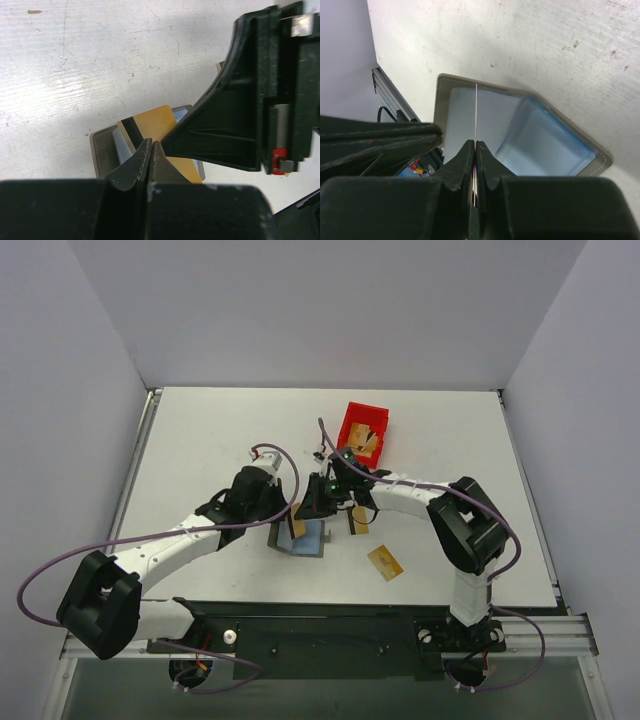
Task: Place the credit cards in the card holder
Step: Insert the credit card into the card holder.
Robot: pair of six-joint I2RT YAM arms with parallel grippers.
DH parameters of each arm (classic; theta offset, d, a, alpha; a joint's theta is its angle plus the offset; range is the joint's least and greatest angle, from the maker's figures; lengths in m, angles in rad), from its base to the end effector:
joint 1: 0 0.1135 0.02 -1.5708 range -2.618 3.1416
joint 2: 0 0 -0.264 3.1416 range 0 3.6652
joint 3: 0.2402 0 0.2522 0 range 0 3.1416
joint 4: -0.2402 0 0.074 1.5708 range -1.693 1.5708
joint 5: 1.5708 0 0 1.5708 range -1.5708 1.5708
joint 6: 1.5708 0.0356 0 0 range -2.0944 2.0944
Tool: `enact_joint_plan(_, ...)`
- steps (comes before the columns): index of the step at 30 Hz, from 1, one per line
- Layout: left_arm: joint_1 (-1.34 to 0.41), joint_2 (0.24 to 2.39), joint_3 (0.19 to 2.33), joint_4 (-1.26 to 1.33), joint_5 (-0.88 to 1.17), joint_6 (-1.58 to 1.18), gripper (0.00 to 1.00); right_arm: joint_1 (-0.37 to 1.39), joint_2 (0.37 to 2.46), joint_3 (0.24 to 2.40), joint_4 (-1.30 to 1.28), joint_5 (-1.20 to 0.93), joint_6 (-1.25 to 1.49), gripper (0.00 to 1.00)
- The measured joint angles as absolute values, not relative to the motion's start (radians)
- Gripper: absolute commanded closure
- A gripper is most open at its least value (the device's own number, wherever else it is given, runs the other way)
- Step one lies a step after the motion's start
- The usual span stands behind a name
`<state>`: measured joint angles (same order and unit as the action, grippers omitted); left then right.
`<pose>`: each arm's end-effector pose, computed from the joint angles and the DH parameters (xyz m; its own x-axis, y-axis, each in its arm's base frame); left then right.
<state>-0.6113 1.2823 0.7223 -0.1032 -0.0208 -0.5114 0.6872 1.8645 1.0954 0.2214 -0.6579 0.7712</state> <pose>0.2221 -0.1547 0.2198 -0.7139 -0.0971 -0.6935 0.2420 0.8951 -0.3745 0.2965 0.2715 0.1857 -0.9198 -0.0413 -0.3903 -0.3687 0.4314 0.8234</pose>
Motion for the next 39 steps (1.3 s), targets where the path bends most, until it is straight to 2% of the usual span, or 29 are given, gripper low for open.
enact_joint_plan(16, -0.611, 1.282, 0.72, -0.109, -0.012, -0.511, 1.0, 0.702, 1.962, 1.098, 0.33, -0.604, 0.819, 1.0)
enact_joint_plan(26, -0.611, 1.413, 0.665, -0.078, 0.017, -0.516, 1.0, 0.701, 2.02, 1.087, 0.398, -0.555, 0.848, 1.0)
enact_joint_plan(39, -0.611, 1.455, 0.641, -0.056, 0.0, -0.539, 1.0, 0.679, 1.979, 1.042, 0.398, -0.554, 0.848, 1.0)
